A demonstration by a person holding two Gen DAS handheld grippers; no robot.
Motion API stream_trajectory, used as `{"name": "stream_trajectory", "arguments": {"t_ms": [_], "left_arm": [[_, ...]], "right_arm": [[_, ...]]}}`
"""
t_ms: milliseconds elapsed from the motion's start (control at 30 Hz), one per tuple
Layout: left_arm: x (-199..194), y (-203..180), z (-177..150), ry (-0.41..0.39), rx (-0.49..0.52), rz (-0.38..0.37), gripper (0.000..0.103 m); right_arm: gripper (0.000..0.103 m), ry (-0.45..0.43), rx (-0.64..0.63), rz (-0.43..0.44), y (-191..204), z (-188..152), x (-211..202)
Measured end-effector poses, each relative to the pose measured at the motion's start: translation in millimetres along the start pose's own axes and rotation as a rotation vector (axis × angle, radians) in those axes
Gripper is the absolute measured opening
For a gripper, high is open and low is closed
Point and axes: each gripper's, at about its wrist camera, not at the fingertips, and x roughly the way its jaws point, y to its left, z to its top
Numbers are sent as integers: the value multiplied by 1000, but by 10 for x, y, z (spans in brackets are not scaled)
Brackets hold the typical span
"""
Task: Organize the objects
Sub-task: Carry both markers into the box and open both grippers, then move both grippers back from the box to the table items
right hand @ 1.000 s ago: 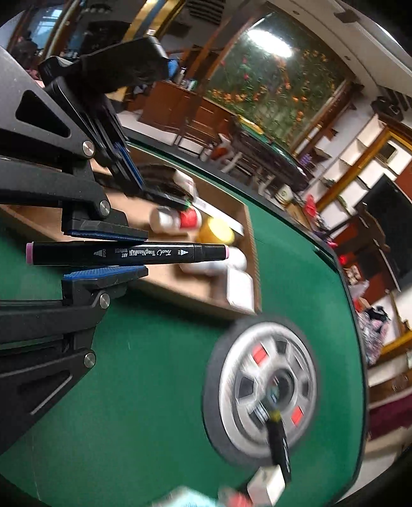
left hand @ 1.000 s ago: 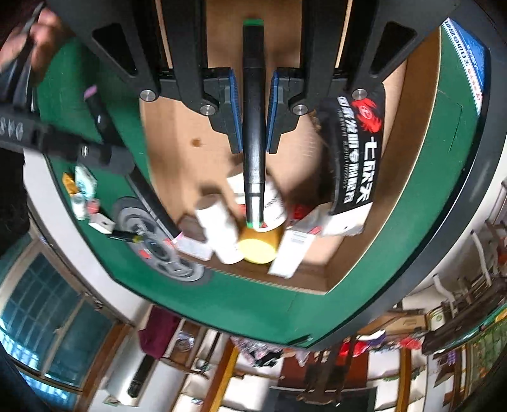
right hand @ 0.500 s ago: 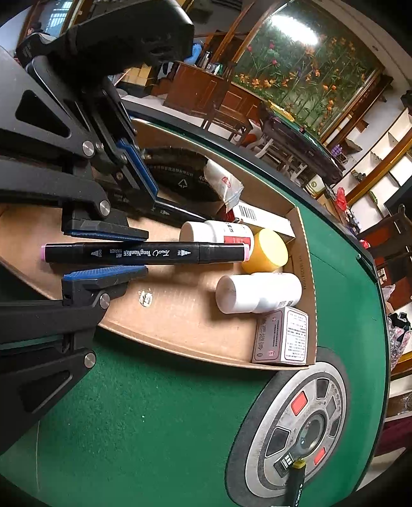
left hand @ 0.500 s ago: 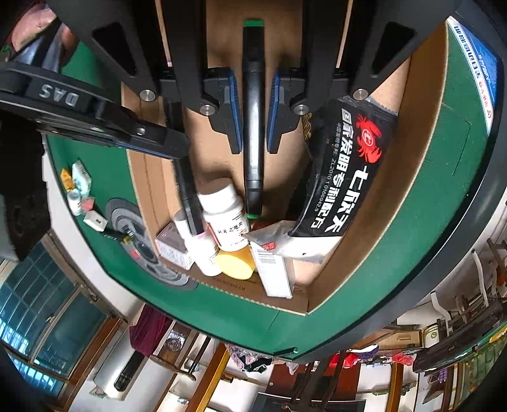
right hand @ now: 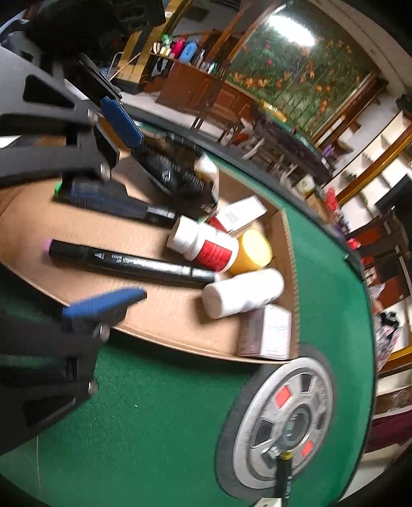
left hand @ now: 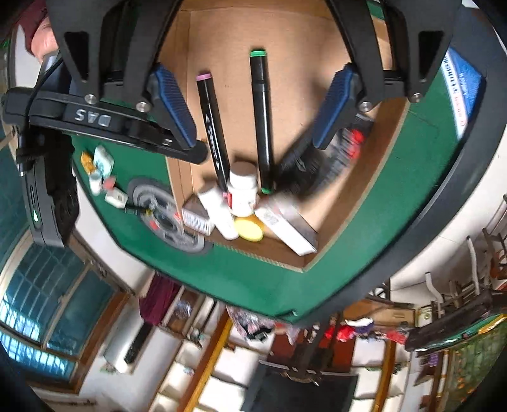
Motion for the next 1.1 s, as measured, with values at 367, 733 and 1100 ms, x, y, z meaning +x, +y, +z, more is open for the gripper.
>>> {"name": "stream_trajectory", "arguments": {"t_ms": [367, 733, 1100], "left_arm": [[-408, -204, 114, -161, -48, -203, 97], [170, -1064, -81, 80, 61, -426, 99], [581, -1706, -205, 189, 190, -287, 99]], "right_arm": [[103, -298, -130, -199, -182, -44, -861], [103, -471, -31, -528, -1047, 50, -1531], [103, -495, 300, -549, -2505, 177, -2112]]}}
